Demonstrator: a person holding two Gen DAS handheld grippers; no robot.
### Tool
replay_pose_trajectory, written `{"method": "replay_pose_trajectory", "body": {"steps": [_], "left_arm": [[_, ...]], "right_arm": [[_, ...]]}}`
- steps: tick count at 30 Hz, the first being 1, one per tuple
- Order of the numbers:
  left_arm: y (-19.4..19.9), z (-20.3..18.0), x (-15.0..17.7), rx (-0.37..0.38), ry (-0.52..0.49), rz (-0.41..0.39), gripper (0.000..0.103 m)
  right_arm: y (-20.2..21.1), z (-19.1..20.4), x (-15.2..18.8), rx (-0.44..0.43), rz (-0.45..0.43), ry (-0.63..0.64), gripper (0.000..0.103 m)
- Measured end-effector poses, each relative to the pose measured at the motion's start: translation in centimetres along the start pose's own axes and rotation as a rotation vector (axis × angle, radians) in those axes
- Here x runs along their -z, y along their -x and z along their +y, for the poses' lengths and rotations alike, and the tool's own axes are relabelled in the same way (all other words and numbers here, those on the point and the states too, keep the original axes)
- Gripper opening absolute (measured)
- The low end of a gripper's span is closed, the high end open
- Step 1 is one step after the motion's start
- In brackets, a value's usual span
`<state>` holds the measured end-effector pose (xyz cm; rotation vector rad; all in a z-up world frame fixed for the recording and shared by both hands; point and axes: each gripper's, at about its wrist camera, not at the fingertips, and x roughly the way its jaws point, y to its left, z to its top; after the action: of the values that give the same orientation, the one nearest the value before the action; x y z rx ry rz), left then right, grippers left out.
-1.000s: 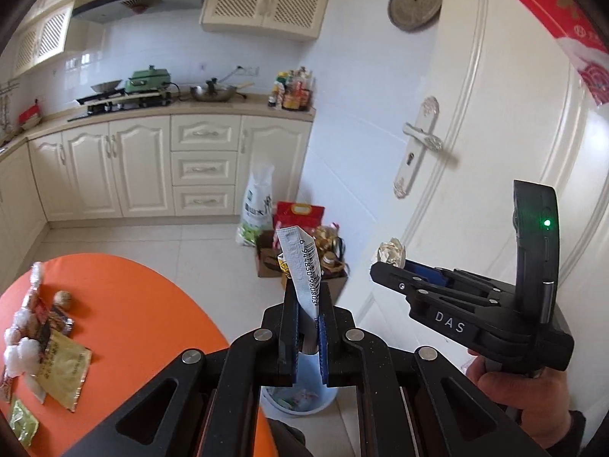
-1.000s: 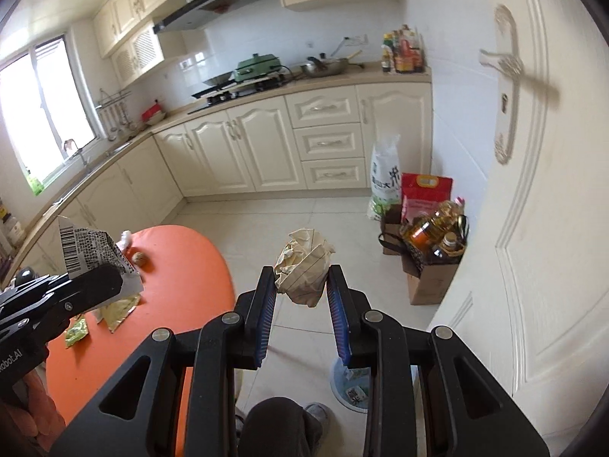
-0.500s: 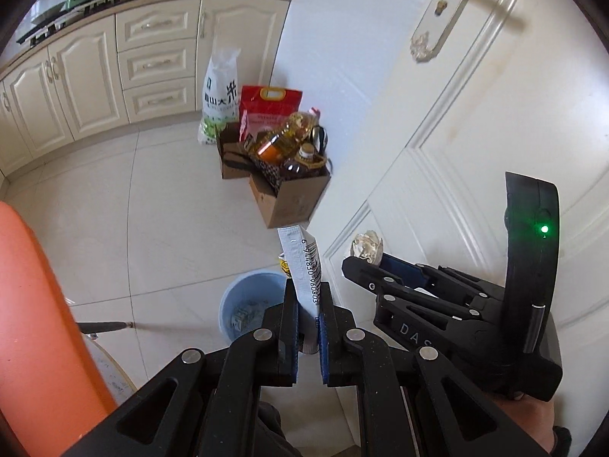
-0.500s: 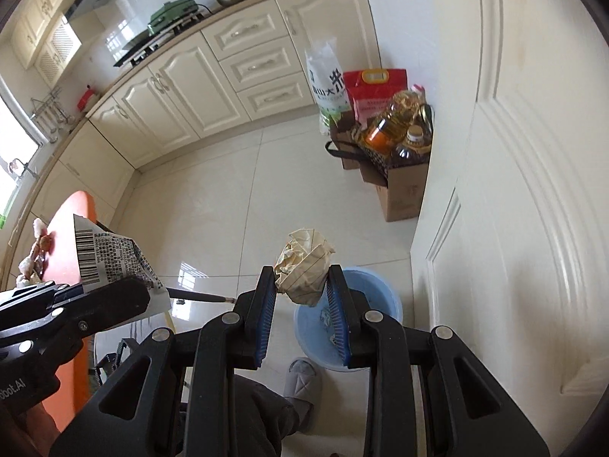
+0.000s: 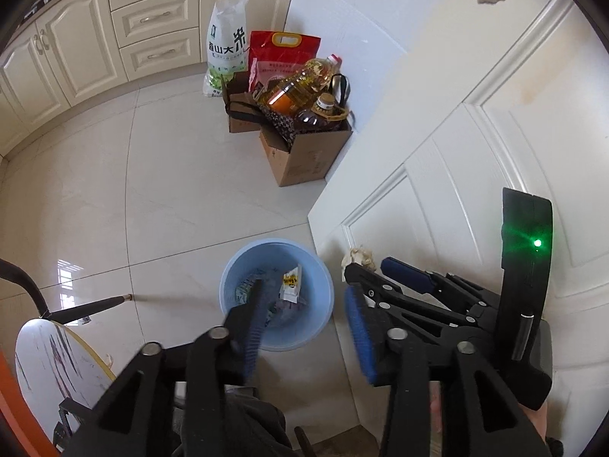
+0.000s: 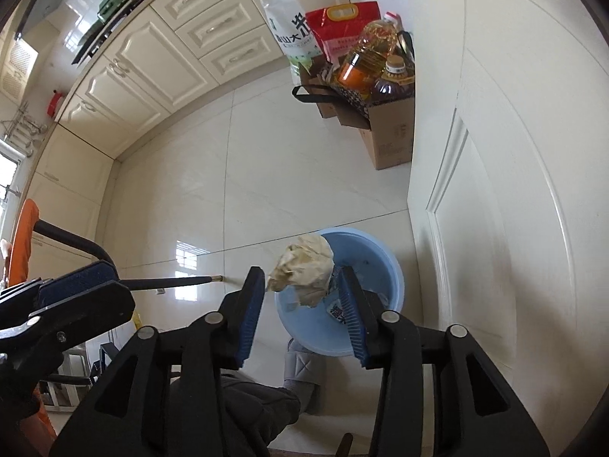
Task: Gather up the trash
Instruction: 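Open both tools to drop the wrappers into the blue bin, then move both open tools back over the table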
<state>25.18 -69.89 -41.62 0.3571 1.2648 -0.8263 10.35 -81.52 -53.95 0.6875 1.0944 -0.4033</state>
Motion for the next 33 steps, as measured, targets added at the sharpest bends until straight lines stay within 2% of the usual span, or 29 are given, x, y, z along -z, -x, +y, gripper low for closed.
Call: {"method": "replay_pose_trajectory", "body": {"steps": [1,2,4,5,7,10,17,21,26,31,33], "left_arm": [[0.1,-0.1,0.2,-0.009,0.003,-0.007,0.057],[0.3,-0.2,0.2,-0.018,0.003,-0.014,0.063],[0.6,-0.2,1.1,-0.034,-0.002,-0.028,0.068],[0.9,-0.5,1.1,-0.048,-0.005,-0.035,0.073],[2.1,-0.8,2.5,-0.068,-0.018,-0.062,0.075],[4.0,-1.3,4.0,-0.105,-0.027,-0.105,0.084],[10.2,-2.3,8.6,-0.111,-0.018,-0.218,0.088],[15.0,-1.9,12.5,-0.119,-0.007,-0.301,0.090],[21.3,0.5,18.4,-0.124,0.035,-0.414,0.094],[27.3,3.2,25.6,-0.178,0.109,-0.536,0.095],[30.2,4.3,29.0,-0.210,0.148,-0.595,0.099]], "right_arm": [[0.0,-0.1,0.0,0.002,-0.002,-0.003,0.062],[0.1,-0.1,0.1,0.002,-0.006,-0.006,0.068],[0.5,-0.2,0.2,-0.002,-0.017,-0.014,0.088],[0.7,-0.2,0.3,0.003,-0.023,-0.016,0.092],[1.1,0.2,0.3,0.016,-0.029,-0.021,0.102],[2.1,0.8,0.5,0.030,-0.046,-0.026,0.103],[6.3,3.0,1.4,0.033,-0.115,-0.009,0.103],[10.3,5.3,1.7,0.022,-0.181,0.020,0.103],[15.2,9.6,2.6,0.002,-0.264,0.088,0.103],[19.5,15.3,4.4,-0.059,-0.338,0.171,0.103],[21.1,18.2,5.4,-0.090,-0.364,0.219,0.103]]}}
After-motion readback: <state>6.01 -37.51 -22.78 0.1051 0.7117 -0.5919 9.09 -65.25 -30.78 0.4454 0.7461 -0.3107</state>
